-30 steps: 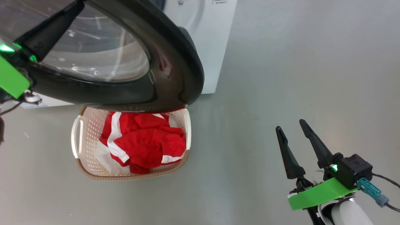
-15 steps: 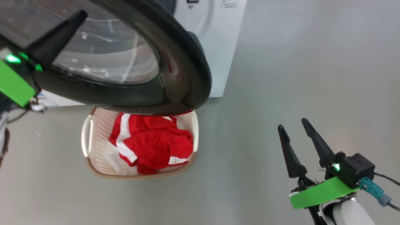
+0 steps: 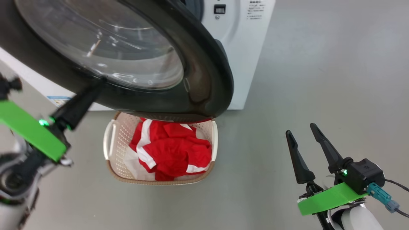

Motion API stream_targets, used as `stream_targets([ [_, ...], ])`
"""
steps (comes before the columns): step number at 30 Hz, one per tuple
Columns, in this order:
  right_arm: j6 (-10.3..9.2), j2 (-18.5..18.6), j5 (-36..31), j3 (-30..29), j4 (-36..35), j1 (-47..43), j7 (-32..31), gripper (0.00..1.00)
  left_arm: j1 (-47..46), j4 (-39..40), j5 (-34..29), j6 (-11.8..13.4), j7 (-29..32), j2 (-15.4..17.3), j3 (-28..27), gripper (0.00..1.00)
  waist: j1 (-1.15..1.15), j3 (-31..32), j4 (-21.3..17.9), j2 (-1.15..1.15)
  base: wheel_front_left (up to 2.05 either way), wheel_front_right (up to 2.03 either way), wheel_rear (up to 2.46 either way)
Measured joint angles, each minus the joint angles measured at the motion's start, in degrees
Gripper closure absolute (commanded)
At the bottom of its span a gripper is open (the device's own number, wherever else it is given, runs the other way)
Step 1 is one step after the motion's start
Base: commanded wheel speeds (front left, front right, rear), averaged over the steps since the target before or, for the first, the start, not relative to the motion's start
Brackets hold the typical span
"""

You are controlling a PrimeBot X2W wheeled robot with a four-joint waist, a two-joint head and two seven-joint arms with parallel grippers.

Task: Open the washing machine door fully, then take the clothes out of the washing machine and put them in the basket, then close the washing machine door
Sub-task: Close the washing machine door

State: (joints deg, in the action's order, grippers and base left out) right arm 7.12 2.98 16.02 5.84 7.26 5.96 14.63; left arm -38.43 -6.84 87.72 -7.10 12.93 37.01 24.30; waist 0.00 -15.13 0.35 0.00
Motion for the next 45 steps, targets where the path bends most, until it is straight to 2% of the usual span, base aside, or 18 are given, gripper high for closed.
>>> stream_targets([
  [2, 0.0, 0.01, -0.01, -0.14, 0.09, -0.05, 0.0, 0.0, 2.16, -0.13, 0.0, 0.0, -1.79, -0.22, 0.34, 0.51, 0.0, 0.53, 0.54, 0.0, 0.0, 0.0, 0.0],
  [3, 0.0, 0.01, -0.08, -0.23, 0.1, -0.13, 0.0, 0.0, 3.25, -0.19, 0.0, 0.0, -2.71, -0.25, 0.58, 0.31, 0.0, 0.82, 0.8, 0.0, 0.0, 0.0, 0.0],
  [6, 0.0, 0.01, -0.23, -0.78, 0.16, -1.33, 0.0, 0.0, 6.65, -0.43, 0.07, 0.0, -5.3, -0.66, 1.29, 0.01, 0.0, 1.68, 1.59, 0.0, 0.0, 0.0, 0.0],
  [20, 0.0, 0.05, -0.56, -0.91, 0.63, -2.77, 0.0, 0.0, 21.11, -1.96, 1.65, 0.0, -16.15, -2.37, 0.94, 0.0, 0.0, 3.91, 3.3, 0.0, 0.0, 0.0, 0.0],
  [24, 0.0, 0.14, -0.56, -0.65, 1.0, -3.58, 0.0, 0.0, 23.82, -3.08, 1.36, 0.0, -19.47, -2.64, 0.77, 0.0, 0.0, 4.05, 2.62, 0.0, 0.0, 0.0, 0.0],
  [32, 0.0, 0.2, -0.54, -1.12, 1.03, -3.97, 0.0, 0.0, 28.11, -6.6, -3.09, 0.0, -26.3, -2.75, 2.54, 0.0, 0.0, 4.27, -0.45, 0.0, 0.0, 0.0, 0.0],
  [37, 0.0, 0.19, -0.47, -1.47, 1.08, -5.73, 0.0, 0.0, 29.34, -9.39, -9.24, 0.0, -27.2, -3.28, 2.86, 0.0, 0.0, 4.4, -2.21, 0.0, 0.0, 0.0, 0.0],
  [40, 0.0, 0.15, -0.46, -1.8, 0.96, -5.75, 0.0, 0.0, 30.11, -9.84, -13.5, -0.01, -27.21, -5.76, -1.75, 0.0, 0.0, 4.37, -3.1, 0.0, 0.0, 0.0, 0.0],
  [45, 0.0, 0.11, -0.46, -2.53, 0.82, -5.74, 0.0, 0.0, 31.88, -9.81, -24.37, -0.05, -27.22, -9.28, -8.9, 0.0, 0.0, 4.21, -4.1, 0.0, 0.0, 0.0, 0.0],
])
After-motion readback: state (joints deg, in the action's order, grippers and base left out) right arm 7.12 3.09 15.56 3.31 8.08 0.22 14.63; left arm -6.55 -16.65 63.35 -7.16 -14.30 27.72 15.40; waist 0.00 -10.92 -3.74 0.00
